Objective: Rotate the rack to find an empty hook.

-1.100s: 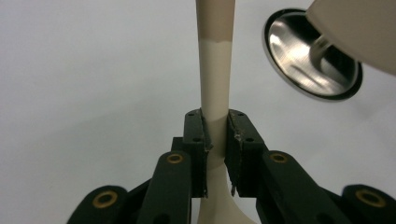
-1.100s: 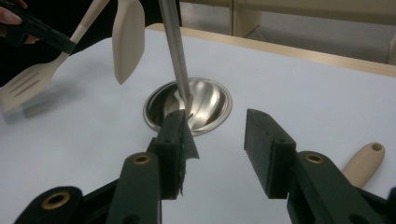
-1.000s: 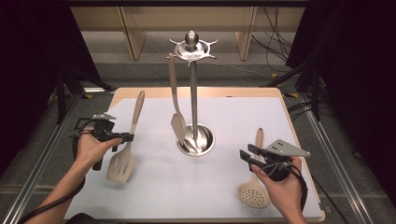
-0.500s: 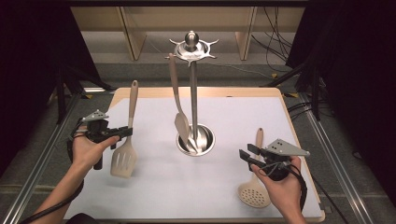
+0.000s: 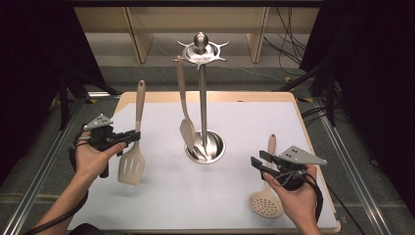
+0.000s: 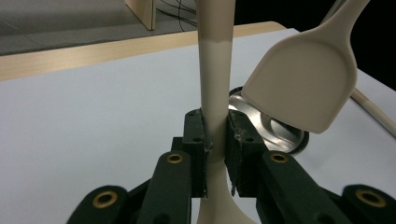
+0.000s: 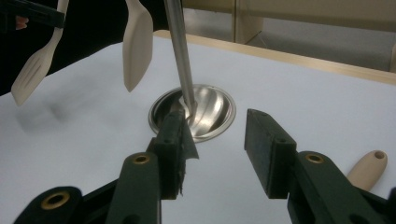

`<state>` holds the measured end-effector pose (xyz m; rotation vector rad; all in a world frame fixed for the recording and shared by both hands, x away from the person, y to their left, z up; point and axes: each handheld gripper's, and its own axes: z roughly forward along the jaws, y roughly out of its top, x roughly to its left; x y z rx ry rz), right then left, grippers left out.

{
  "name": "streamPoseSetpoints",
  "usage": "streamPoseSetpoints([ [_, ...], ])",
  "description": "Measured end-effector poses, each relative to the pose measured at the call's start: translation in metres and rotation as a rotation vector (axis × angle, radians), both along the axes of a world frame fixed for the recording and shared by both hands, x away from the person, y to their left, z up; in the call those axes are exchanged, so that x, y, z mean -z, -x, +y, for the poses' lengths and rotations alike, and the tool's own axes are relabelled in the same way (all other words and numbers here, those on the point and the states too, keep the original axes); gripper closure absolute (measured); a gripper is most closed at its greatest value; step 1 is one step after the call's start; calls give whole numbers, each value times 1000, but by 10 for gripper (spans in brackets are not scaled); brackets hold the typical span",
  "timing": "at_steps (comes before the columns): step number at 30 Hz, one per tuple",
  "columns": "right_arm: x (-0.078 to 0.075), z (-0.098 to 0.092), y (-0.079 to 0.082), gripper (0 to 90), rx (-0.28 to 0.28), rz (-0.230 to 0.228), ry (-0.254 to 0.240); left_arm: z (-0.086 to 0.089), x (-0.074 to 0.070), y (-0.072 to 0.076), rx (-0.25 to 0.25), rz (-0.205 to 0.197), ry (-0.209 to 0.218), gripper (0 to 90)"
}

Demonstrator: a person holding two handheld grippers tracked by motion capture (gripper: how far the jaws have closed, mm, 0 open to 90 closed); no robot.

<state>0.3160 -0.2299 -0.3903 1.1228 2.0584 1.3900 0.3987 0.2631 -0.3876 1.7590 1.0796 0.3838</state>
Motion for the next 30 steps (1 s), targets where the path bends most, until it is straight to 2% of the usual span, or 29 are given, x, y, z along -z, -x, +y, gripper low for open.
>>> streamPoseSetpoints([
  [2,-1,1,1,594,-1,5,-14,-3,-2,4,1,-11,8,784],
  [3,-1,2,3,593,10,26,-30,-5,-3,6,10,-18,6,784],
  [7,-3,2,3,594,-4,-5,-15,-13,-6,17,33,-40,9,784],
  [8,-4,4,5,594,-1,14,-24,-15,-7,20,37,-44,15,784],
  [9,-5,4,5,594,-5,5,-9,-18,-8,23,43,-51,20,784],
  [10,-6,6,6,595,-12,10,-13,-19,-9,25,52,-58,14,784],
  [11,-7,8,4,595,-25,-8,-17,-21,-10,28,53,-63,18,784],
  [12,-7,10,5,595,-26,-7,-25,-23,-11,30,60,-68,22,784],
  [13,-8,11,5,597,-31,-23,-13,-25,-12,33,68,-76,28,784],
  [14,-9,14,7,598,-23,-6,-22,-27,-13,36,66,-75,30,784],
  [17,-12,18,5,600,-62,-37,-20,-32,-16,43,84,-95,28,784],
  [20,-16,23,6,602,-65,-37,-11,-37,-18,49,104,-105,31,784],
  [21,-17,26,8,603,-51,-23,-32,-38,-19,50,104,-106,26,784],
  [22,-17,27,5,603,-81,-44,-26,-40,-20,52,112,-113,26,784],
  [23,-18,28,4,602,-83,-57,-12,-41,-20,53,119,-120,32,784],
  [24,-19,30,5,603,-73,-36,-15,-43,-21,55,117,-118,29,784],
  [25,-19,31,3,603,-97,-57,-10,-44,-21,55,123,-121,29,784],
  [26,-19,32,5,603,-85,-26,-18,-46,-21,56,125,-124,27,784],
  [28,-20,33,3,604,-92,-47,-3,-49,-22,57,128,-135,23,784],
  [29,-21,34,4,604,-97,-49,2,-51,-21,57,132,-136,32,784],
  [30,-21,35,4,604,-94,-35,-13,-53,-21,58,137,-138,25,784],
])
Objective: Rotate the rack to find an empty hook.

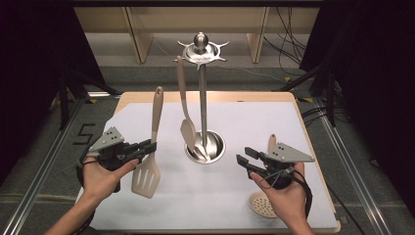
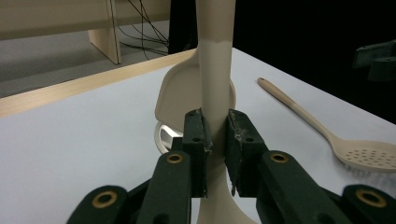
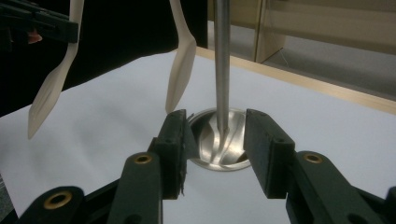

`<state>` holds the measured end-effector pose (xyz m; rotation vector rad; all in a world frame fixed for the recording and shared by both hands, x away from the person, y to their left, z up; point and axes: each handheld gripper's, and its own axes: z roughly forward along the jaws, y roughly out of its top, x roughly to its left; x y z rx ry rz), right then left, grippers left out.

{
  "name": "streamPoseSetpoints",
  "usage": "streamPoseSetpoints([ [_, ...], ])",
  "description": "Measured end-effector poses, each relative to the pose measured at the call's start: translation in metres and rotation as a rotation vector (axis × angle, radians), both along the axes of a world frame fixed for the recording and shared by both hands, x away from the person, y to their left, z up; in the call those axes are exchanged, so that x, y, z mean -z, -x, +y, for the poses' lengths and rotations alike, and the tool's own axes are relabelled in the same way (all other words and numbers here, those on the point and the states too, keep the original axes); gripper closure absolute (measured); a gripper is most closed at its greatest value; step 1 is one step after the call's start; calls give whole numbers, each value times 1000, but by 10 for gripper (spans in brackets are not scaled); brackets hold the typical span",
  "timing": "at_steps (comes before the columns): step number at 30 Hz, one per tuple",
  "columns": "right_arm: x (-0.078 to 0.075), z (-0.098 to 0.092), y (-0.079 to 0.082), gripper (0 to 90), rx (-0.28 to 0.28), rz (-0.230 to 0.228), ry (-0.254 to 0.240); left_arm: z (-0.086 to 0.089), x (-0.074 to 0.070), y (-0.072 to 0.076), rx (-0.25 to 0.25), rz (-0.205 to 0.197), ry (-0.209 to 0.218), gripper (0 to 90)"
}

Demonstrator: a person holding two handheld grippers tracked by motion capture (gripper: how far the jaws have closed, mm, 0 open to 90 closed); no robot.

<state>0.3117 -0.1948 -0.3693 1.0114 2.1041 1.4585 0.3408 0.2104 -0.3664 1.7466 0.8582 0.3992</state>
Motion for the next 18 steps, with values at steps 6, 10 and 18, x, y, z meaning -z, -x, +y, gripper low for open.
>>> streamPoseSetpoints([
  [6,-4,3,0,609,-11,-5,-2,-15,0,4,40,-12,4,784],
  [10,-6,7,-1,610,-29,-12,-17,-24,-1,6,51,-27,-10,784],
  [18,-15,19,-5,610,-63,-42,-21,-43,-1,5,91,-26,-15,783],
])
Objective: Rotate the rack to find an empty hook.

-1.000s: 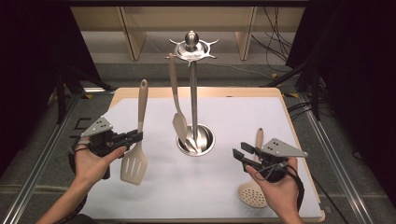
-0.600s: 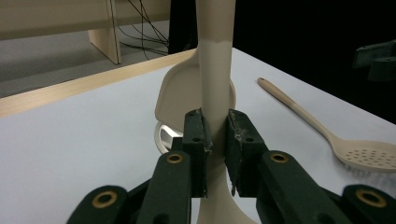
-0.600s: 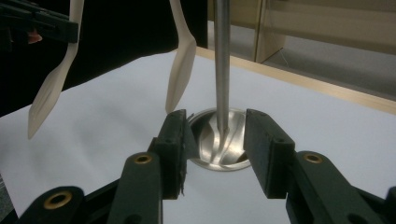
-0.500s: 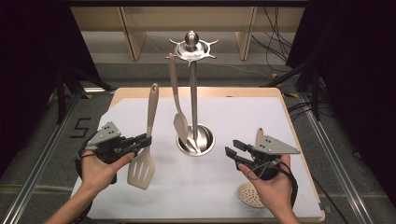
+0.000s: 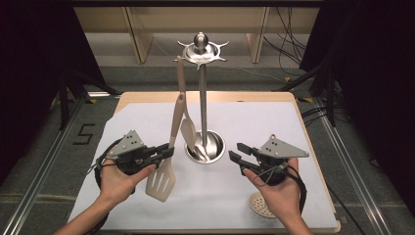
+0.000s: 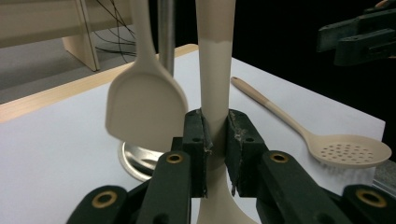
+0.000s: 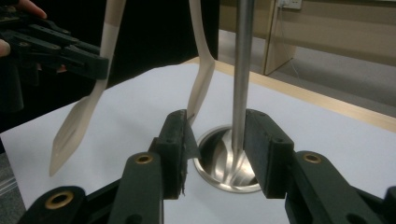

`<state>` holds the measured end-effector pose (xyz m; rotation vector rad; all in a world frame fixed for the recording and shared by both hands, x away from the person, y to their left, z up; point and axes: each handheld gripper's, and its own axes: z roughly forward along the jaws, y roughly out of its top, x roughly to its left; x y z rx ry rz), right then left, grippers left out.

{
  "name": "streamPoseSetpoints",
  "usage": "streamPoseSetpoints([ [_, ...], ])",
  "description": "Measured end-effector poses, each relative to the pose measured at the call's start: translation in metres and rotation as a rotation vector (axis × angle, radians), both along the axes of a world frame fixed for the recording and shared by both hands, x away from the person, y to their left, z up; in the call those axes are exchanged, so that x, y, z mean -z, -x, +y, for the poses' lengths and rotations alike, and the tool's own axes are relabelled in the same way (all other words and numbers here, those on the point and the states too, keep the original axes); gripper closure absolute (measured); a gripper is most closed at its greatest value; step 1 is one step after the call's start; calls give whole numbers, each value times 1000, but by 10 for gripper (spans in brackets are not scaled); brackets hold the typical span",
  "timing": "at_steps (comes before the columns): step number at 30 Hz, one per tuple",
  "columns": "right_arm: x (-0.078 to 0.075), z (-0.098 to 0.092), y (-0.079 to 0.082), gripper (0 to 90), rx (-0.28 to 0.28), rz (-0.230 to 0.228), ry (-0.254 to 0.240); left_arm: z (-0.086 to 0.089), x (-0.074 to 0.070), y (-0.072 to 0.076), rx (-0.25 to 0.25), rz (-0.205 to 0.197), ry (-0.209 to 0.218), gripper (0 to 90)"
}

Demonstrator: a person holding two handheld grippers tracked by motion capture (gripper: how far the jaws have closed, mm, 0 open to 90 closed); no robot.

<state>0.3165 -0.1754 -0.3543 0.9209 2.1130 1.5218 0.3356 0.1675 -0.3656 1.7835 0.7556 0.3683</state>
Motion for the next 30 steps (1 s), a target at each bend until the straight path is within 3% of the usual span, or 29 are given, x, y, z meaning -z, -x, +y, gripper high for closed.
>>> streamPoseSetpoints([
  [5,-4,10,0,609,-11,10,5,-11,-1,0,28,-5,-7,783],
  [9,-5,17,-3,608,-38,-25,2,-21,-2,0,51,-12,-5,783],
  [12,-8,21,-2,606,-34,-3,-4,-28,-3,1,67,-14,-7,783],
  [22,-16,30,-3,598,-55,-34,-8,-48,-3,4,117,-18,-35,783],
  [23,-16,32,-2,597,-49,-11,-18,-49,-3,4,125,-18,-37,783],
  [28,-20,36,-5,587,-75,-35,-37,-57,0,5,158,-23,-52,783],
  [30,-22,37,-4,581,-71,-20,-47,-59,0,6,158,-20,-60,783],
])
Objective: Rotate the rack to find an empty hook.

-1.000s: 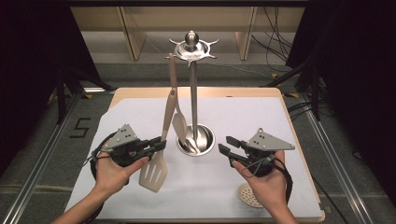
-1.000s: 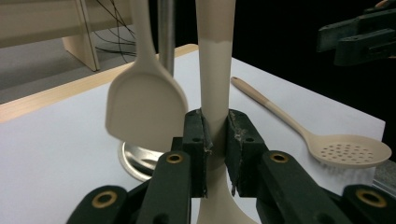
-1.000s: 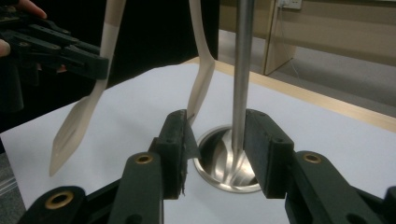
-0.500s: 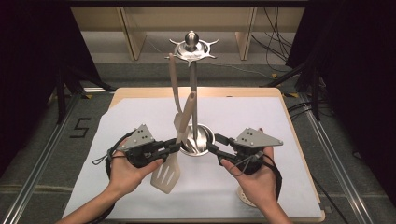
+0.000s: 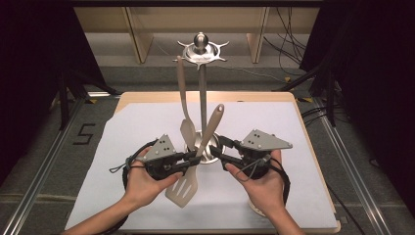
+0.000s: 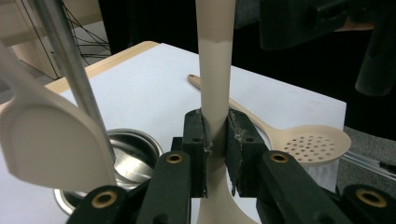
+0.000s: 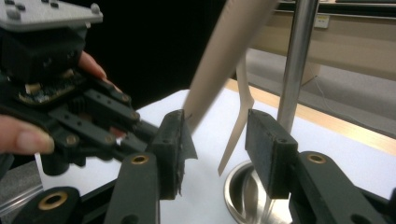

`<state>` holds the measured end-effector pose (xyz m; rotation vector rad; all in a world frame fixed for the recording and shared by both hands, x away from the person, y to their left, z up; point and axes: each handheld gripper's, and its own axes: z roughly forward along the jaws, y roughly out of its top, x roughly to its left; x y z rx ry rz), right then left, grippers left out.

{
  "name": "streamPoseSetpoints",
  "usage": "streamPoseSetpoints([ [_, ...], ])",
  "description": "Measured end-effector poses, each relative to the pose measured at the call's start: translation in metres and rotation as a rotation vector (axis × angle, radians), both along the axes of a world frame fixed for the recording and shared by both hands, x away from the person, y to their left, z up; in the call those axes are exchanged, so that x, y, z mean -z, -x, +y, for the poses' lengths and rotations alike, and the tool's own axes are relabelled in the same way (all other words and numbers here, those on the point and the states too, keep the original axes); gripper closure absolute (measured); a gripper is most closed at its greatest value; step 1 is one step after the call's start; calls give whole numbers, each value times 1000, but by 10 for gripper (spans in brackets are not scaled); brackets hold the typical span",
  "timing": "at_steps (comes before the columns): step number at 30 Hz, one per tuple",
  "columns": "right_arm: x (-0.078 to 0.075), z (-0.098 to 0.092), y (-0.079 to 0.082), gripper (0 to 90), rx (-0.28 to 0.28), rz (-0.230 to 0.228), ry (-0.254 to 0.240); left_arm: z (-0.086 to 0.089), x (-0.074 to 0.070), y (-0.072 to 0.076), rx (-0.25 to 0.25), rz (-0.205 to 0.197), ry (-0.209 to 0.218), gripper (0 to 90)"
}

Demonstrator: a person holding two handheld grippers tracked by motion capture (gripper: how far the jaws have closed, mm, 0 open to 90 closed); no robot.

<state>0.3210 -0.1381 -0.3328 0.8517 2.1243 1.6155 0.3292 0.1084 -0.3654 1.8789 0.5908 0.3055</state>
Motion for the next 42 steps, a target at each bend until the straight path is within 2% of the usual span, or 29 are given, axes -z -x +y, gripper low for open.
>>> streamPoseSetpoints([
  [2,-1,1,-2,576,-10,-17,-7,-2,0,1,6,0,2,783],
  [3,-1,2,-2,573,-7,-10,-18,-3,0,1,8,1,2,783],
  [4,-2,1,-3,571,3,-24,-5,-3,0,2,12,2,-1,783],
  [5,-3,2,-2,570,1,-7,-24,-4,0,2,15,3,0,783],
  [8,-4,3,-3,569,-3,-7,-21,-6,1,3,20,7,8,783],
  [10,-4,3,-2,571,6,2,-20,-6,0,3,30,-8,-11,783],
  [11,-4,4,-3,575,-3,-8,-18,-7,1,4,21,6,0,783],
  [14,-4,3,-4,620,-6,-16,-19,-8,2,4,34,6,-14,783],
  [19,-5,2,-2,671,-10,13,-40,-10,3,4,51,2,-22,782],
  [23,-6,1,-4,709,-40,13,-62,-12,3,4,61,10,-16,781],
  [25,-7,0,-2,736,-52,42,-84,-14,4,5,64,5,-20,781],
  [28,-7,0,-1,764,-95,55,-122,-15,4,4,88,-8,-17,778],
  [29,-8,0,-2,764,-104,32,-99,-15,4,4,88,0,-9,777],
  [31,-10,0,0,766,-113,27,-96,-15,3,0,127,-23,-9,765],
  [32,-10,0,-1,767,-119,14,-101,-14,3,-1,147,-21,-3,726],
  [33,-11,-1,1,767,-113,21,-86,-14,3,-2,161,-19,13,674],
  [34,-11,-2,0,766,-117,9,-71,-14,3,-3,174,-18,20,625],
  [36,-11,-3,-1,766,-140,5,-63,-13,3,-5,212,-28,24,574],
  [38,-11,-4,-1,766,-161,1,-49,-11,2,-6,243,-16,28,561],
  [39,-11,-3,0,766,-180,18,-56,-10,1,-7,261,-10,32,560],
  [40,-11,-4,-1,766,-216,6,-49,-10,1,-7,265,10,49,561],
  [41,-11,-4,-1,766,-219,0,-43,-9,1,-7,269,36,62,565],
  [42,-11,-4,1,766,-237,25,-48,-9,1,-8,293,33,68,571],
])
